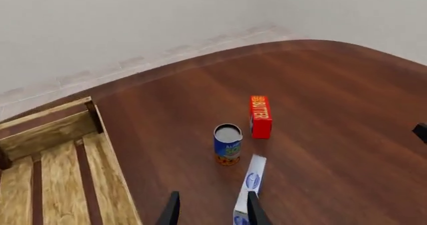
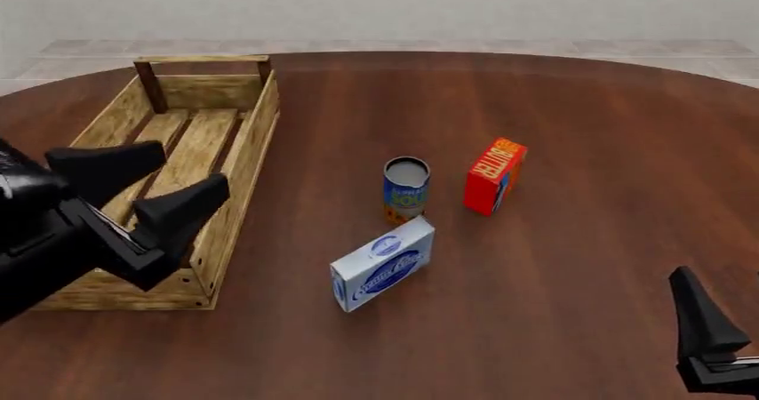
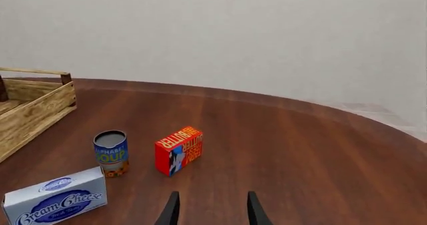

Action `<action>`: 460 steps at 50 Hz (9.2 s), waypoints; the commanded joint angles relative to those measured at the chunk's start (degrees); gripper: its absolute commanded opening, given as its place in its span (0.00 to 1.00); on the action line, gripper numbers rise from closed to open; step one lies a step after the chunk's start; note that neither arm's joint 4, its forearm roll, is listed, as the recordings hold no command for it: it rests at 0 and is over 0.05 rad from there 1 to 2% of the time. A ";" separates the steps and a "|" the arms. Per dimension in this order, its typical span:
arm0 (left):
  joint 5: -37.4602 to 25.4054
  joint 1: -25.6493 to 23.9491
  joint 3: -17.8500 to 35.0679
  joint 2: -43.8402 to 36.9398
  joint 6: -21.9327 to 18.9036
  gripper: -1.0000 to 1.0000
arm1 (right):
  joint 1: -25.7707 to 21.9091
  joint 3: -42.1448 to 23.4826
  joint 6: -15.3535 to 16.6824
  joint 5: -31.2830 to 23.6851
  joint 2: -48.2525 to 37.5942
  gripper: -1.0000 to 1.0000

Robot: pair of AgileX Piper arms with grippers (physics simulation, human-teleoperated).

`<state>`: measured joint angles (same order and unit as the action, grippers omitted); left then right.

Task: Pick up the cream cheese and put it in the tray.

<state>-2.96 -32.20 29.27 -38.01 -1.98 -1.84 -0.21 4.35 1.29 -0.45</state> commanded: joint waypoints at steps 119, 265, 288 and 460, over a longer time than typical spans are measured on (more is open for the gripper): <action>-0.05 -8.17 15.71 -52.51 -10.95 1.00 | -2.12 0.16 1.37 1.22 0.43 1.00; -7.59 -3.49 18.09 -41.09 -15.53 0.00 | -3.09 0.20 1.87 -0.12 0.40 1.00; -9.49 2.87 20.13 -38.13 -12.04 0.00 | -3.17 0.16 1.92 -0.11 0.20 1.00; 0.13 37.17 20.30 -54.87 -10.89 0.00 | -3.64 0.17 3.39 -0.80 0.18 1.00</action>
<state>-4.58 4.65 50.05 -91.57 -12.19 -5.46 -0.04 7.69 0.56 -0.28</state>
